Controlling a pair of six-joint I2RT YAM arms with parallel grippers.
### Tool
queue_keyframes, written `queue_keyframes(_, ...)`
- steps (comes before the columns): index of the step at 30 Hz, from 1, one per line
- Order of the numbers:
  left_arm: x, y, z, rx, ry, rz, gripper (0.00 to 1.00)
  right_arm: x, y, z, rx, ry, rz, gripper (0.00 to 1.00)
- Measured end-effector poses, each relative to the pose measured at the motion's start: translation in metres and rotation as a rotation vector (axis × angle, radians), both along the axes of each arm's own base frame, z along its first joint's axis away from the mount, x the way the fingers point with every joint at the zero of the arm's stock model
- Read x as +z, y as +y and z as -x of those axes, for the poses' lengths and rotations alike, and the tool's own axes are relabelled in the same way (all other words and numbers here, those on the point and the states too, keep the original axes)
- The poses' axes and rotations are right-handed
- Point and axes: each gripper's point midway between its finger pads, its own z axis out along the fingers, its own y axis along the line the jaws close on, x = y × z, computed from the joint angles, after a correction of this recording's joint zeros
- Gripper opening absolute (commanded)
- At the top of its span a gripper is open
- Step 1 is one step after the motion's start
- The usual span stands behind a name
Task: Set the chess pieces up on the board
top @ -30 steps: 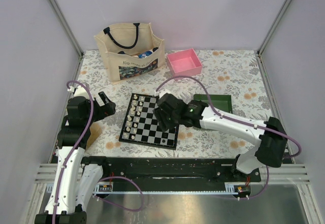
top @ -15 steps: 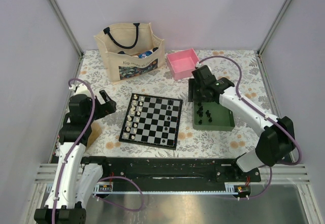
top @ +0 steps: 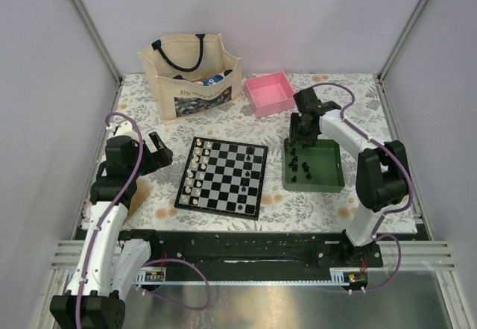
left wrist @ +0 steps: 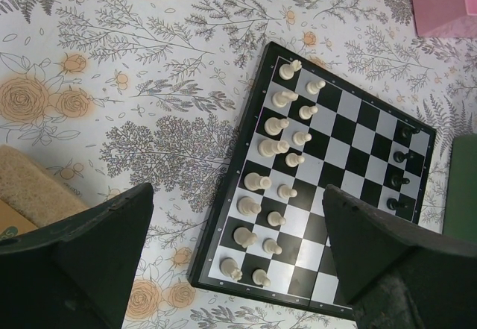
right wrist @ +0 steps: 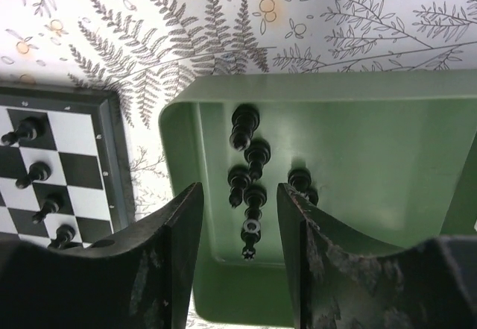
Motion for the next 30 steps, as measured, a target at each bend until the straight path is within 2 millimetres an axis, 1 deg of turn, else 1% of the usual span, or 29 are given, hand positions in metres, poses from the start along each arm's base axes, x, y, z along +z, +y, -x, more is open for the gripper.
queue_keyframes(2,-0.003,0.000,0.001,0.002,0.007,-0.001,0.99,-0.007,-0.003,-0.003,-0.002,0.022,-0.004,0.51)
queue_keyframes(5,-0.004,0.000,0.001,0.002,0.011,-0.001,0.99,-0.014,-0.006,-0.006,-0.003,0.038,-0.003,0.50)
queue_keyframes(15,-0.004,0.002,0.001,0.007,0.011,-0.005,0.99,-0.029,-0.004,-0.011,0.019,0.067,-0.018,0.49)
queue_keyframes(22,-0.005,0.005,0.001,0.024,0.012,-0.016,0.99,-0.035,0.000,-0.018,0.039,0.075,-0.026,0.47)
queue_keyframes(30,-0.009,0.007,0.002,0.032,0.030,-0.023,0.99,-0.039,0.001,-0.017,0.050,0.087,-0.026,0.43)
